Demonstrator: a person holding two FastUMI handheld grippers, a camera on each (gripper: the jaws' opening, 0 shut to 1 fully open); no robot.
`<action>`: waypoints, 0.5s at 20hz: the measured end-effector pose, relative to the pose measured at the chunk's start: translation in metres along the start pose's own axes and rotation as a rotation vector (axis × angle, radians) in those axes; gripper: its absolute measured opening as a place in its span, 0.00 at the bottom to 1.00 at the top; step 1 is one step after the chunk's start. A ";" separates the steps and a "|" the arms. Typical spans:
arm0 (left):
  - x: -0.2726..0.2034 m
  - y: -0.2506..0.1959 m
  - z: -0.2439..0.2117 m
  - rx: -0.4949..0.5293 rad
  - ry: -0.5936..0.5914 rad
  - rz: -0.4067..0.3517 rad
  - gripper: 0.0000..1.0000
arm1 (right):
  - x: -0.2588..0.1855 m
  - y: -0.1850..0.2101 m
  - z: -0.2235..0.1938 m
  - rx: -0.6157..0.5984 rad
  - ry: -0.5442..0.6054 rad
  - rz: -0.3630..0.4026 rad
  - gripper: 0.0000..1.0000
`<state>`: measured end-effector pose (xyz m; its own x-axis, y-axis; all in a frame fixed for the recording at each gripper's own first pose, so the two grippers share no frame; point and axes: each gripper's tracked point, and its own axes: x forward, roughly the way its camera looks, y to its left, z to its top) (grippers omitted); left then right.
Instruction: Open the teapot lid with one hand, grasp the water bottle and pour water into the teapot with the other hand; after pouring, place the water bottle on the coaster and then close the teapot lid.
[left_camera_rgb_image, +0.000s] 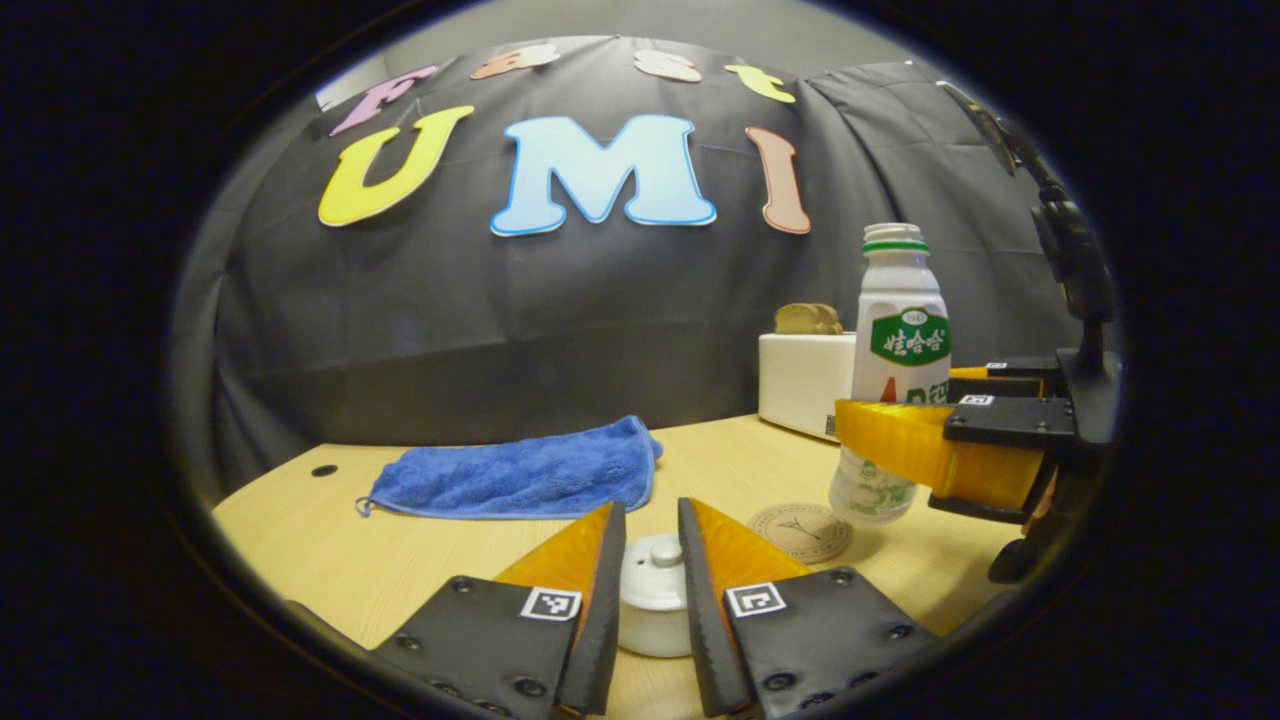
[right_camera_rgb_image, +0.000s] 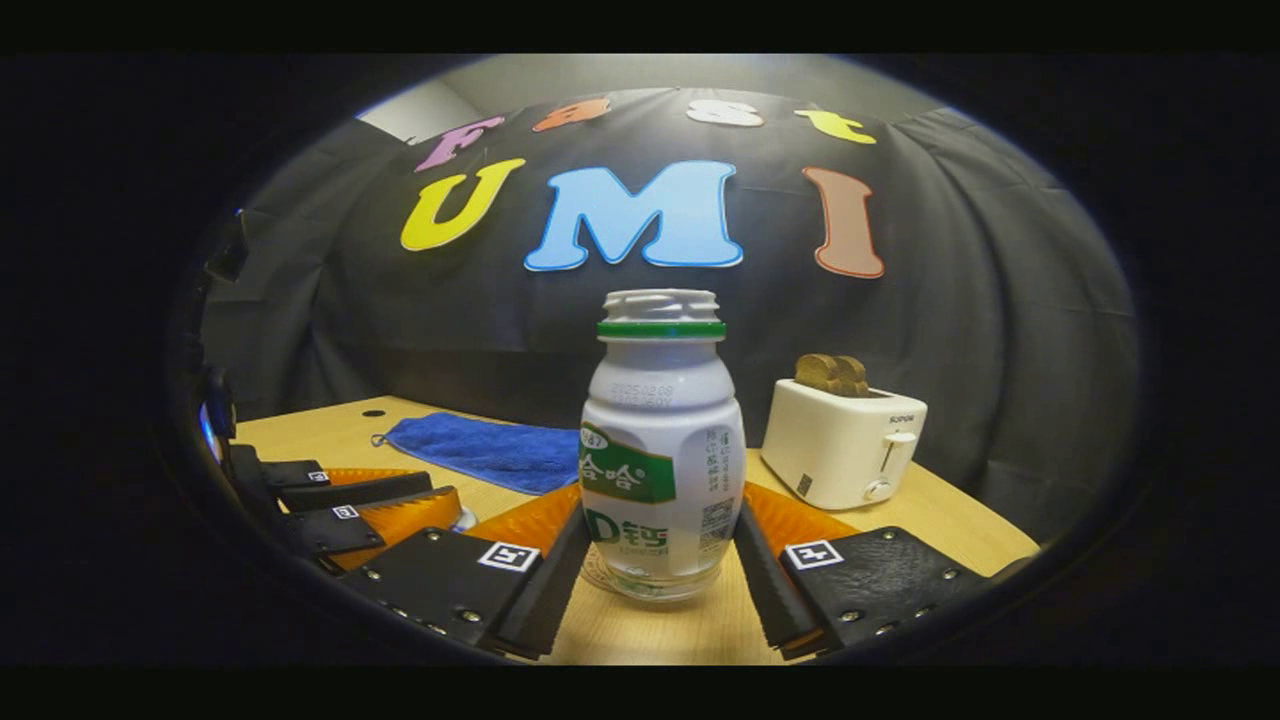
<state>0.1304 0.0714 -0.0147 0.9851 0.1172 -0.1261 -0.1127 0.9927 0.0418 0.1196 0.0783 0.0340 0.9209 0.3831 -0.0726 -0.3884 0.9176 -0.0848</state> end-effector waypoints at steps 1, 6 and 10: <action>-0.002 0.000 0.001 0.009 0.000 0.000 0.48 | 0.001 0.000 0.000 0.000 0.000 0.002 0.75; -0.016 -0.002 0.020 0.009 -0.048 -0.009 0.48 | 0.005 0.000 -0.007 0.013 0.006 0.008 0.75; -0.023 0.005 0.030 -0.022 -0.079 -0.002 0.48 | 0.013 0.000 -0.011 0.027 0.004 0.014 0.75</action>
<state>0.1109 0.0733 0.0185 0.9923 0.1140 -0.0476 -0.1131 0.9934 0.0198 0.1310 0.0822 0.0221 0.9152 0.3954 -0.0777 -0.4000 0.9147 -0.0571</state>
